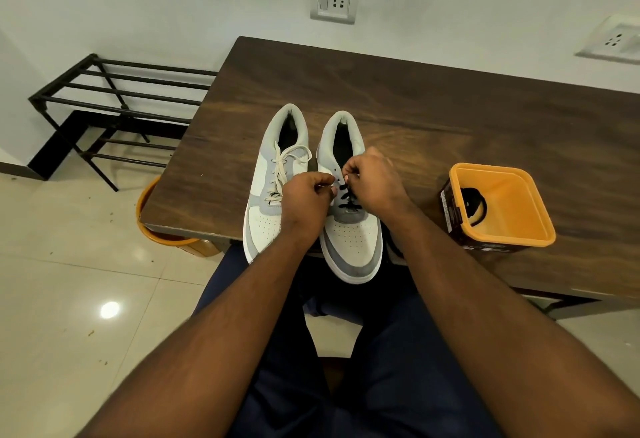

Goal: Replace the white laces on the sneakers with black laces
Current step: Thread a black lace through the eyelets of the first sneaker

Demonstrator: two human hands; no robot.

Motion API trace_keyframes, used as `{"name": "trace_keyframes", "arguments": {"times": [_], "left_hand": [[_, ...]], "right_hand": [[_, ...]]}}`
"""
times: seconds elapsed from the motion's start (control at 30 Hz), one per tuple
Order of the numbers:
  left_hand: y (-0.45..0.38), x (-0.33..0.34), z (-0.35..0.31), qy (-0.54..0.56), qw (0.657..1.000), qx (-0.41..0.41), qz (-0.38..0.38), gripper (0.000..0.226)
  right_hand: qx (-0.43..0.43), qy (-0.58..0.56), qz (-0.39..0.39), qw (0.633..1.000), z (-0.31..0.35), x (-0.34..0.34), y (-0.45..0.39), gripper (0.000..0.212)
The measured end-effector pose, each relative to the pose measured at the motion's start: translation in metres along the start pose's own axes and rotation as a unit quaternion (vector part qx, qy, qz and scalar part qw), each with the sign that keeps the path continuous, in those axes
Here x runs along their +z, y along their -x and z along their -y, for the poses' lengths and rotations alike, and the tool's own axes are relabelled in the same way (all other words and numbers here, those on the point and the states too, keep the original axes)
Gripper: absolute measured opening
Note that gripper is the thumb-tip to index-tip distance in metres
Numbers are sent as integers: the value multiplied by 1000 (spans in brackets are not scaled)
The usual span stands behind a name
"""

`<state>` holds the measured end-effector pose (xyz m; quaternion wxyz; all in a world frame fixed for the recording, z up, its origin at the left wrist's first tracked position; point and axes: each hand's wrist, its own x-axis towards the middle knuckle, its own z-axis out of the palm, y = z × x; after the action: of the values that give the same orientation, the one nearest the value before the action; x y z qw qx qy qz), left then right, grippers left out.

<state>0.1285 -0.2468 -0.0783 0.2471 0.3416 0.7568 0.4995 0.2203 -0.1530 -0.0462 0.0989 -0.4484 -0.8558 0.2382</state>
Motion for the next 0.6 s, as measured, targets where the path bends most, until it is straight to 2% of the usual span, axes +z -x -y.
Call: {"name": "trace_keyframes", "arguments": {"times": [0.07, 0.13, 0.37, 0.5, 0.6], "left_hand": [[0, -2, -1, 16, 1000, -6, -1, 16], [1, -2, -2, 28, 1000, -4, 4, 13], [2, 4, -6, -48, 998, 17, -37, 12], [4, 2, -9, -51, 997, 36, -55, 14], [6, -6, -7, 21, 994, 29, -106, 12]], "right_hand": [[9, 7, 5, 1000, 1, 2, 0, 21], [27, -35, 11, 999, -1, 4, -1, 21], [82, -274, 39, 958, -7, 2, 1, 16], [63, -308, 61, 948, -10, -1, 5, 20], [46, -290, 58, 954, -18, 0, 4, 23]]}}
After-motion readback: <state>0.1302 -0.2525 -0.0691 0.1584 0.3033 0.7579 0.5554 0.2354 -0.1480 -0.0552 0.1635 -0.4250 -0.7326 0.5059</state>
